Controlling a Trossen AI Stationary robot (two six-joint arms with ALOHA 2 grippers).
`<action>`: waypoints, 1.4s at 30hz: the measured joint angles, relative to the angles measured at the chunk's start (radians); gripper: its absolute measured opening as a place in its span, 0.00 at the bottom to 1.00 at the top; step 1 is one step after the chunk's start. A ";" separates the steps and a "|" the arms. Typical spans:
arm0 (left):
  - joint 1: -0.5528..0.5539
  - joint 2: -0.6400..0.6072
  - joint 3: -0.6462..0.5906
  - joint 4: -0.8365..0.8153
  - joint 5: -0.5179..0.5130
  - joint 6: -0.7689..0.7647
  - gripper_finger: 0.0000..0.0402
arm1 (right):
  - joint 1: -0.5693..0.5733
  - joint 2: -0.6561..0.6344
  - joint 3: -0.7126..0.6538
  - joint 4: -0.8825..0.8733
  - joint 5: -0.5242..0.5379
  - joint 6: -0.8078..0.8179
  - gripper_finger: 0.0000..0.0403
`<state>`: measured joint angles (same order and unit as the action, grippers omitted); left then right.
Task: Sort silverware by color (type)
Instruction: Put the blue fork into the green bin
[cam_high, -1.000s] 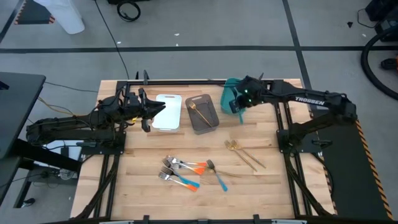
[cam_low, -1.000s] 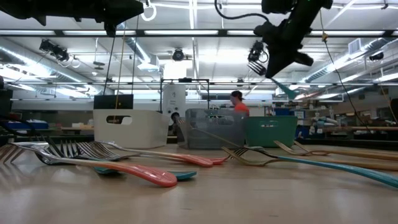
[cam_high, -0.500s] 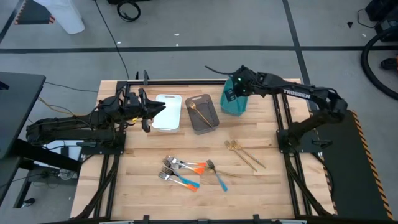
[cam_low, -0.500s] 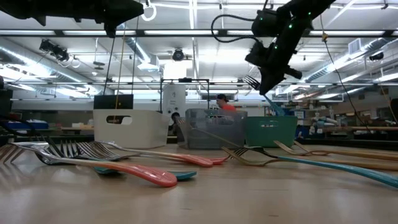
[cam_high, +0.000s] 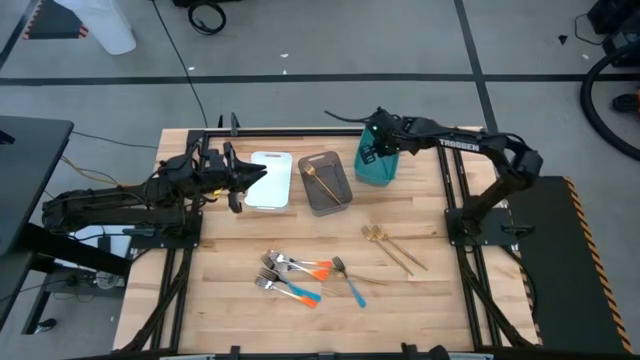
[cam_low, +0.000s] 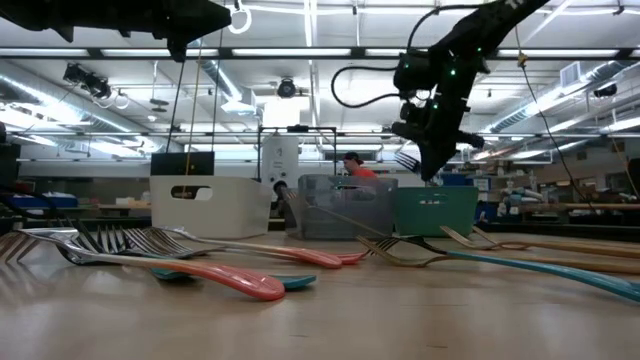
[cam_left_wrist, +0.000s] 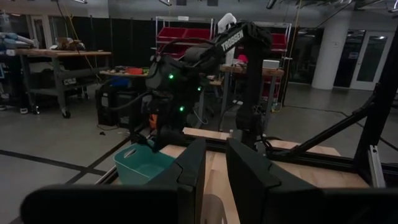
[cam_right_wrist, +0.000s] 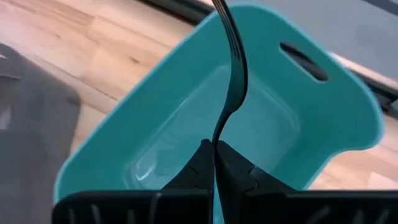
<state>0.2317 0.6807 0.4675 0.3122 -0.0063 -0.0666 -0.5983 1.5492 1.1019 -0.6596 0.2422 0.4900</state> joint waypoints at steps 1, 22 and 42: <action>0.000 0.000 0.000 0.000 0.000 0.000 0.18 | 0.000 0.009 0.000 0.000 -0.002 0.001 0.03; 0.000 0.000 0.000 -0.042 0.000 -0.006 0.18 | 0.086 0.031 -0.065 -0.114 -0.066 0.107 0.03; 0.000 0.000 0.000 -0.042 0.000 -0.009 0.18 | 0.067 0.005 -0.111 -0.165 -0.063 0.214 0.04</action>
<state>0.2315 0.6807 0.4675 0.2707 -0.0063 -0.0757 -0.5317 1.5538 0.9909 -0.8246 0.1787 0.7040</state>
